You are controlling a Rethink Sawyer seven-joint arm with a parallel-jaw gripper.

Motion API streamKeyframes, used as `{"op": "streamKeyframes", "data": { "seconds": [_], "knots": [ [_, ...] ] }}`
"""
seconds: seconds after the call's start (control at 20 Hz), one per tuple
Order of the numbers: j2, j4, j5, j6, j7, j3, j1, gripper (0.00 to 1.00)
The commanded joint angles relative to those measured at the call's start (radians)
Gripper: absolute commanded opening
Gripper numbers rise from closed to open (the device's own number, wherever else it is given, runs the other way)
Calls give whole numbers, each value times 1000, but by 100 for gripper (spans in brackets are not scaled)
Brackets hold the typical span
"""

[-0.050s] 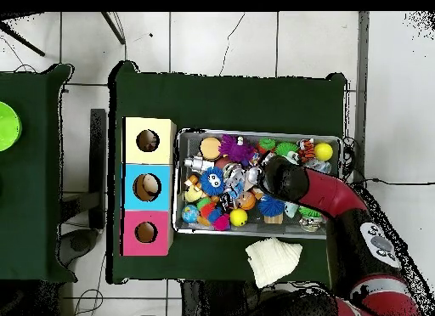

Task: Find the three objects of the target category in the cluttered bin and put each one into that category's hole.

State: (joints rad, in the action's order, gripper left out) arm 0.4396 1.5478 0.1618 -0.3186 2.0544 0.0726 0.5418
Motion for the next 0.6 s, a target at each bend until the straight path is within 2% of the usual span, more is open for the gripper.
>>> {"op": "streamKeyframes", "data": {
  "seconds": [0.05, 0.3, 0.6],
  "knots": [
    [-25, 38, -59, 33, 177, 7, -11, 0],
    [-18, 40, -78, 30, 179, 5, -18, 0],
    [-10, 42, -99, 42, 204, -42, -61, 0]
  ]
}}
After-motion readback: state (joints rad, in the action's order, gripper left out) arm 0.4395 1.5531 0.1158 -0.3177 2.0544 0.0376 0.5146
